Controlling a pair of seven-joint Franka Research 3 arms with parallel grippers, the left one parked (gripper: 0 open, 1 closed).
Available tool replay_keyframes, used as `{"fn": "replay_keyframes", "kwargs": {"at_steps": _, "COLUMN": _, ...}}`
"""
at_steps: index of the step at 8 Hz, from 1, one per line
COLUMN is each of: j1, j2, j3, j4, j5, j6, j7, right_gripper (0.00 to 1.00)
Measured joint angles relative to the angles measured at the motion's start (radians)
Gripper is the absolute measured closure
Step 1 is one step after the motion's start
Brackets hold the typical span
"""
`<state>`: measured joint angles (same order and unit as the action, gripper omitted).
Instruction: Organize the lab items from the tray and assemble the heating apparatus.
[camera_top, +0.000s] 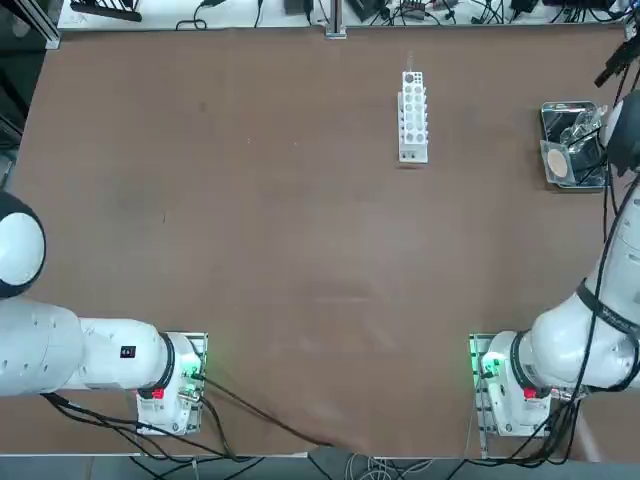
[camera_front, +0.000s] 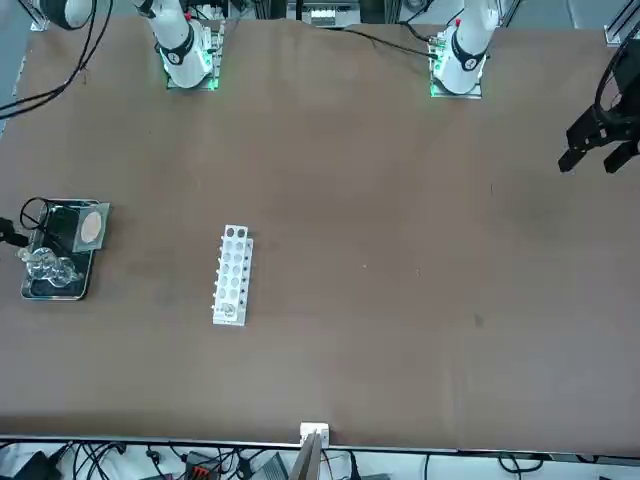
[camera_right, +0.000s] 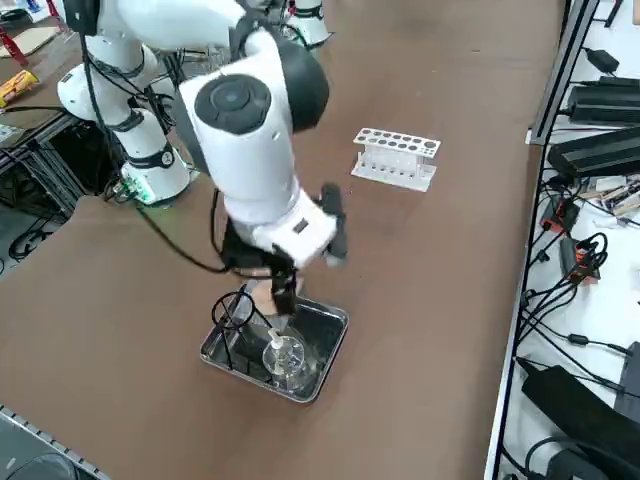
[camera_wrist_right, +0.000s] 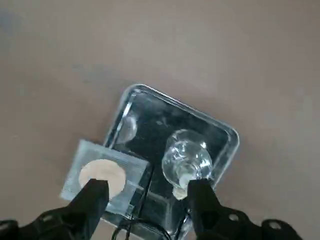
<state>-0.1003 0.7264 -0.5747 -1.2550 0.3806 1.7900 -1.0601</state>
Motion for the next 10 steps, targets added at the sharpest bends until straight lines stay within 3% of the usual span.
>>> {"fn": "replay_keyframes", "kwargs": {"at_steps": 3, "j1": -0.018, "j2": 0.058, "j3": -0.001, "j4": -0.001, "j5": -0.005, "j6": 0.05, "j7": 0.183, "right_gripper": 0.04}}
{"fn": "replay_keyframes", "kwargs": {"at_steps": 10, "j1": -0.044, "j2": 0.115, "j3": -0.001, "j4": -0.04, "j5": -0.001, "j6": 0.137, "j7": 0.2, "right_gripper": 0.05}}
